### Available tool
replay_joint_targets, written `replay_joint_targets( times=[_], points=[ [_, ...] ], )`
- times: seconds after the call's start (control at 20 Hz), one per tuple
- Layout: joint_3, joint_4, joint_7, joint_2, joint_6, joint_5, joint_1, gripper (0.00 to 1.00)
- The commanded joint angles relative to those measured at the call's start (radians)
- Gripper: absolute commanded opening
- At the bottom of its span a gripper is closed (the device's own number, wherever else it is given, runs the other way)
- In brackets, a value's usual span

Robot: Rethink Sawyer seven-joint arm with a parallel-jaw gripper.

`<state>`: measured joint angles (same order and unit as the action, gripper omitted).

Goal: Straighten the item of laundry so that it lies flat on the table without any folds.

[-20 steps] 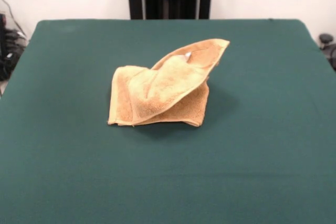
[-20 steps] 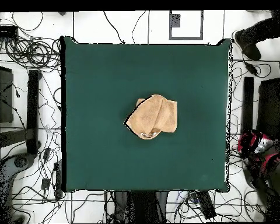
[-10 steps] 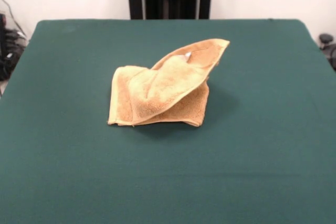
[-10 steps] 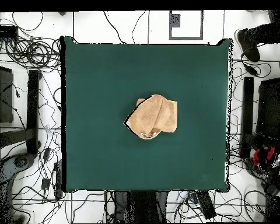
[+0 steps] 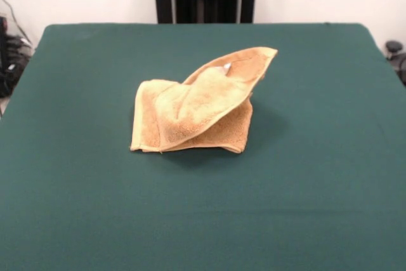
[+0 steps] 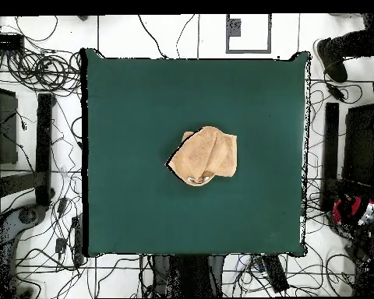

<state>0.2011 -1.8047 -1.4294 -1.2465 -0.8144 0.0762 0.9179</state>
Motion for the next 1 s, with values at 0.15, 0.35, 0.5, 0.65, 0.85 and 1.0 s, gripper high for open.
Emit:
replay_joint_targets(
  times=[0.15,0.35,0.5,0.65,0.85,1.0],
  points=[
    [0.028,-0.246,0.041,-0.024,0.043,0.008,-0.080,1.00],
    [0.045,-0.276,0.066,0.006,0.111,0.024,-0.059,1.00],
    [0.064,-0.314,0.065,0.037,0.194,0.020,-0.037,1.00],
    [0.077,-0.354,0.030,0.065,0.282,0.018,-0.027,1.00],
    [0.080,-0.376,-0.011,0.103,0.369,0.053,-0.028,1.00],
    [0.062,-0.374,-0.039,0.141,0.427,0.104,-0.040,1.00]
  ],
)
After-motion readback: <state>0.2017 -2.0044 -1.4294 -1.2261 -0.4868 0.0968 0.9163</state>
